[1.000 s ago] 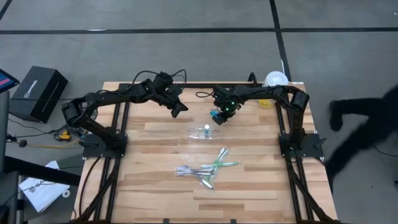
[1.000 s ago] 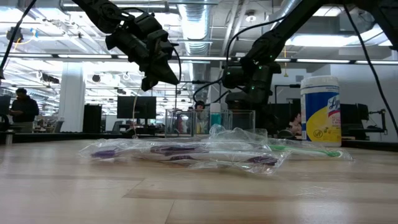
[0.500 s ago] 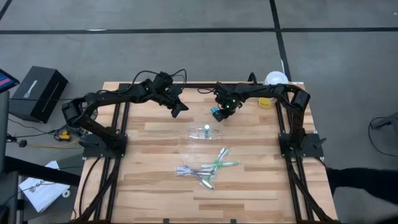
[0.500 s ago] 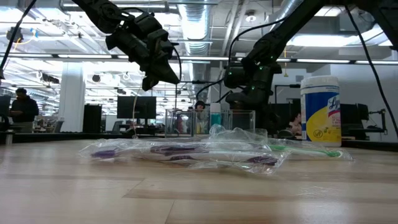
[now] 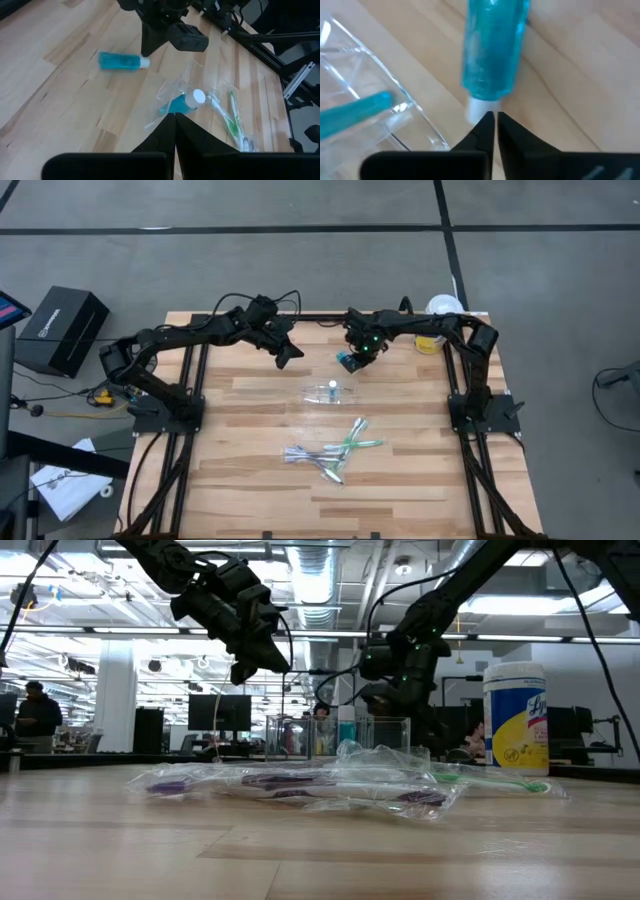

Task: Pick & Place toothbrushing station
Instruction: Put the blue mouthwash bottle into the transparent organizer

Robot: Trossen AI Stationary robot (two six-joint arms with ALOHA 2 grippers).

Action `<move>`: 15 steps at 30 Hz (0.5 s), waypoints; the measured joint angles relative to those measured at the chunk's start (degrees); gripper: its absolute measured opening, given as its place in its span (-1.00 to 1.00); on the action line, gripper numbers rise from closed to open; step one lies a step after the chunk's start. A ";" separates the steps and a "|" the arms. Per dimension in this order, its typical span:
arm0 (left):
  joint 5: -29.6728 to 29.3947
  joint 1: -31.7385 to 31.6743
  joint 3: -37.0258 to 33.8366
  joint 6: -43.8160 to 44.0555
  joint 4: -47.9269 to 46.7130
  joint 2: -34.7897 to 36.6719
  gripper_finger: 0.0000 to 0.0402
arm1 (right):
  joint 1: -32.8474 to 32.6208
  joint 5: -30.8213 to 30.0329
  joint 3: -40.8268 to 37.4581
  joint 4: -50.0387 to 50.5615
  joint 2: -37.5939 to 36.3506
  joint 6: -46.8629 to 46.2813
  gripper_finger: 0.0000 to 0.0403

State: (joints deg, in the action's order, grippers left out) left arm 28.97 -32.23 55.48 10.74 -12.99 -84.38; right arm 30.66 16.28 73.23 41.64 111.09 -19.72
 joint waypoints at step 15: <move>1.46 0.00 0.00 -1.46 -0.01 0.00 -1.00 | -0.19 0.87 0.00 0.23 -0.04 -2.69 -0.20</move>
State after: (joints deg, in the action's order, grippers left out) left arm 30.44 -32.23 55.48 9.28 -13.00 -84.38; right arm 30.47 17.15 73.23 41.87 111.04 -22.41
